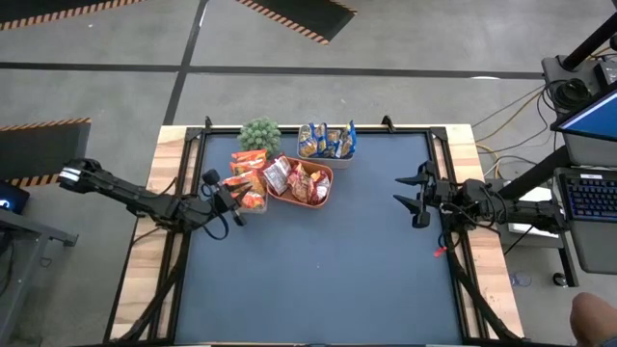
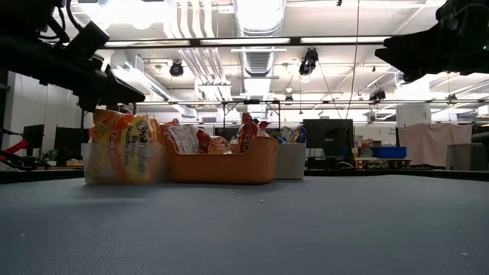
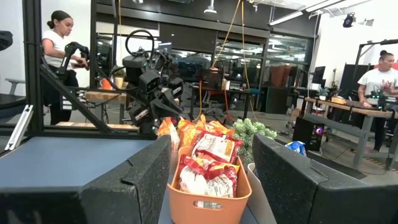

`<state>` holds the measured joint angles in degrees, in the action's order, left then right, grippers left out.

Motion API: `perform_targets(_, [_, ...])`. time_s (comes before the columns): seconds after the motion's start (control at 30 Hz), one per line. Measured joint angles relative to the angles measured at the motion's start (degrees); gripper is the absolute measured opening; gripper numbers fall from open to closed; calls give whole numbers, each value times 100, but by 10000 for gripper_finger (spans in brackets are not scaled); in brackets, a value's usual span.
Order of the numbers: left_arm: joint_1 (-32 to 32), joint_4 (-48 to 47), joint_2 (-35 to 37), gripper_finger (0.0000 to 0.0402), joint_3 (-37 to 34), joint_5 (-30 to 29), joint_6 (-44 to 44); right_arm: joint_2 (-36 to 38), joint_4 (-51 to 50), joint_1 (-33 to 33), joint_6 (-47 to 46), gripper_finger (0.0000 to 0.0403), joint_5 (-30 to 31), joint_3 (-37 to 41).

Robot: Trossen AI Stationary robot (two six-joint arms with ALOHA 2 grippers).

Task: Sort Maruchan noodles
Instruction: Return to Home Position

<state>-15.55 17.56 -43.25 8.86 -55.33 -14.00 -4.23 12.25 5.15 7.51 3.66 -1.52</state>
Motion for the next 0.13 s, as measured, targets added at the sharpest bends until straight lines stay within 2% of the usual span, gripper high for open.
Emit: perform_targets(0.13, [2, 3, -35, 39, 0, 0, 0, 0, 0, 0, 2, 215, -1, 1])
